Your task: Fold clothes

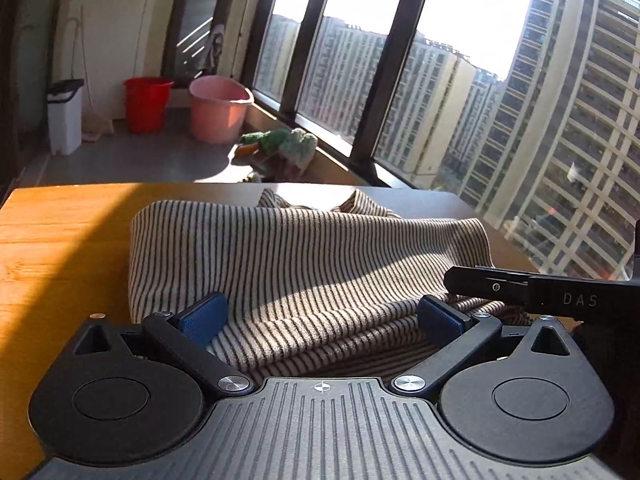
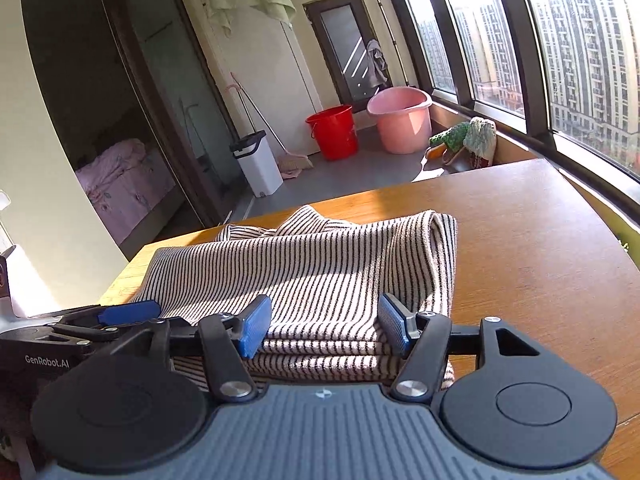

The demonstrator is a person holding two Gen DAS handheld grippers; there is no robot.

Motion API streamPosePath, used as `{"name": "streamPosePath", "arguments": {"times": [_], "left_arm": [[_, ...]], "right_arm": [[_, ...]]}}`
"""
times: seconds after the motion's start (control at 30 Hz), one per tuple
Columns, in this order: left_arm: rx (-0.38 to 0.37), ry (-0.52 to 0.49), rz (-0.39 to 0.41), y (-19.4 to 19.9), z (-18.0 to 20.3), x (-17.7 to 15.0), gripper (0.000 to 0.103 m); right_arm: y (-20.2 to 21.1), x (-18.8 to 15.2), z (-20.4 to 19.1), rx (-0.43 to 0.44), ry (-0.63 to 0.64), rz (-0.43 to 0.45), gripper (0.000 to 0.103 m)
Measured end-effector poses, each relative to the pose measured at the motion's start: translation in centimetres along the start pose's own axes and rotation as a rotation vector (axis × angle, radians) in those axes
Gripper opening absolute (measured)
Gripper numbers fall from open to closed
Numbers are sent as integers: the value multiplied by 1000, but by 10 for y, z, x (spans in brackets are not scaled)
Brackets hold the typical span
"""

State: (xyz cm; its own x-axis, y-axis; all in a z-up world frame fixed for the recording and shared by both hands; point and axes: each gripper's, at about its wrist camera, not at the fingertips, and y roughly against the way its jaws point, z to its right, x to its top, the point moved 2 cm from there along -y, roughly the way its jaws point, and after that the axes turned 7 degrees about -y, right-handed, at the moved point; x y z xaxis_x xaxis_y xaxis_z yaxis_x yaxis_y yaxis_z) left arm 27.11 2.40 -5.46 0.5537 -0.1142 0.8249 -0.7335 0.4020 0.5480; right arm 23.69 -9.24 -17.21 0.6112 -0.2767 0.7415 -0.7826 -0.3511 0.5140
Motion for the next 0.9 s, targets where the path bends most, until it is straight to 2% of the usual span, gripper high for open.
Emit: {"name": "streamPosePath", "arguments": {"times": [0.1, 0.2, 0.27, 0.33, 0.37, 0.43, 0.53, 0.67, 0.77, 0.83, 0.9], "left_arm": [[-55, 14, 62, 13, 1, 11, 103], [-51, 54, 110, 10, -8, 23, 103], [-28, 92, 77, -8, -21, 27, 103], [-25, 148, 12, -27, -35, 24, 103], [-36, 159, 10, -33, -40, 21, 103], [-32, 111, 20, -33, -37, 17, 103], [-6, 48, 14, -34, -29, 15, 103], [-13, 73, 9, -21, -31, 20, 103], [-26, 112, 53, 2, -37, 21, 103], [24, 135, 57, 9, -48, 20, 103], [96, 147, 28, 8, -59, 16, 103]], "right_arm": [[9, 10, -10, -9, 67, 27, 60], [8, 28, -20, -28, 135, 66, 60], [-7, 39, -16, -34, 123, 52, 60], [-29, 44, -5, -28, 58, -16, 60], [-39, 43, 3, -31, 12, -54, 59], [-44, 38, 9, -2, 3, -35, 59], [-41, 32, 7, -11, 27, -14, 59], [-30, 29, -4, -58, 79, -3, 60], [-7, 26, -11, -69, 128, 5, 60], [-7, 22, -5, -93, 140, -27, 59], [-8, 18, 2, -117, 151, -59, 58]]}}
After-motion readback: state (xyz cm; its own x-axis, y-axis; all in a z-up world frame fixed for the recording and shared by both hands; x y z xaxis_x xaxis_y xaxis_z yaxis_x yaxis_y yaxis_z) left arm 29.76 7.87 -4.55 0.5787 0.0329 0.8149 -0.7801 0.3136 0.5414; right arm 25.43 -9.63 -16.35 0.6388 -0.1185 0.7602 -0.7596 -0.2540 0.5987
